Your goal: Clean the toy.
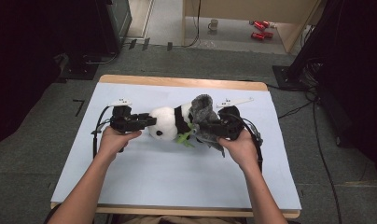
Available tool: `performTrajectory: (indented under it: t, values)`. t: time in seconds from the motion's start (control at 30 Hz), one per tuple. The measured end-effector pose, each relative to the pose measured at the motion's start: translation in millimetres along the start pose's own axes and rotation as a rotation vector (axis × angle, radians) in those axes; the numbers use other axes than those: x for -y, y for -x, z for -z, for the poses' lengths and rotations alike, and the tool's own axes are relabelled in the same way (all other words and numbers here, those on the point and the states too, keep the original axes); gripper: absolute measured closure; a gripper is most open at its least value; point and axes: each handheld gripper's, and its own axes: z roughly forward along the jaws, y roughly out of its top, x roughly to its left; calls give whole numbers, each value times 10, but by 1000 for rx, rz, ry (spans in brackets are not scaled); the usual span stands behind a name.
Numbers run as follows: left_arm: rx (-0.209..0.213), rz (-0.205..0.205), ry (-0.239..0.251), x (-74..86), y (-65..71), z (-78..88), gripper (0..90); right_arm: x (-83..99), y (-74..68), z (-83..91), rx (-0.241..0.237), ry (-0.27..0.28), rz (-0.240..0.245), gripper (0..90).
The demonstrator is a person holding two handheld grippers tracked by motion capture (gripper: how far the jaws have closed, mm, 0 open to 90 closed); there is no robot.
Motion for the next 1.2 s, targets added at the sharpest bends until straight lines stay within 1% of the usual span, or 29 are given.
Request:
performTrajectory:
  t: [0.03, 0.1, 0.17, 0.27, 0.37, 0.43, 0.47, 0.5, 0.57, 0.6, 0.63, 0.7, 0.73, 0.77, 0.83, 0.87, 0.93, 1.0, 1.07, 1.13, 1.17, 1.2]
  values:
    - [-7, -20, 12, 0, -3, 15, 450, -10, 16, -17, 10, 4, 0, 807]
    - [-9, -36, 18, 9, -24, 42, 395, -29, 46, -51, 24, 1, -1, 807]
    - [-12, -41, 15, 30, -61, 55, 350, -46, 80, -75, 23, 5, -5, 807]
    - [-6, -40, 7, 61, -117, 37, 322, -69, 126, -97, 25, 14, 4, 806]
    - [21, -53, -18, 98, -144, -47, 309, -83, 175, -109, 17, 24, -6, 805]
    - [23, -67, -39, 130, -159, -134, 296, -89, 208, -118, 15, 33, -11, 804]
    - [20, -78, -47, 150, -171, -180, 297, -91, 223, -124, 17, 37, -5, 804]
    - [25, -78, -45, 167, -187, -224, 284, -94, 236, -130, 20, 38, -6, 804]
    - [52, -42, -16, 177, -229, -277, 270, -96, 267, -142, 25, 38, -6, 804]
    - [55, -32, -5, 179, -241, -294, 254, -95, 286, -151, 31, 39, -9, 804]
    - [73, -26, 6, 187, -256, -320, 244, -94, 303, -157, 35, 39, -12, 803]
    - [89, -38, -5, 220, -250, -394, 219, -90, 352, -179, 20, 43, -26, 804]
    - [100, -34, 1, 231, -250, -412, 209, -91, 369, -188, 14, 48, -28, 803]
    - [96, -26, 9, 228, -251, -418, 209, -93, 377, -194, 25, 43, -28, 803]
    - [91, -25, 15, 224, -246, -422, 231, -94, 400, -199, 30, 49, -34, 804]
    - [89, -22, 14, 222, -242, -422, 261, -94, 408, -204, 29, 53, -38, 803]
    - [72, -25, 10, 213, -213, -418, 373, -95, 416, -221, 25, 54, -41, 803]
    - [54, -33, -6, 197, -180, -403, 486, -99, 414, -236, 23, 54, -37, 804]
    - [45, -36, -16, 181, -158, -385, 568, -108, 404, -232, 29, 54, -34, 803]
    - [64, 9, -38, 147, -160, -352, 638, -124, 392, -209, 40, 61, -31, 803]
    - [71, 13, -51, 133, -151, -338, 658, -134, 387, -191, 39, 62, -33, 803]
    - [76, 2, -58, 126, -134, -327, 668, -147, 382, -170, 41, 67, -31, 803]
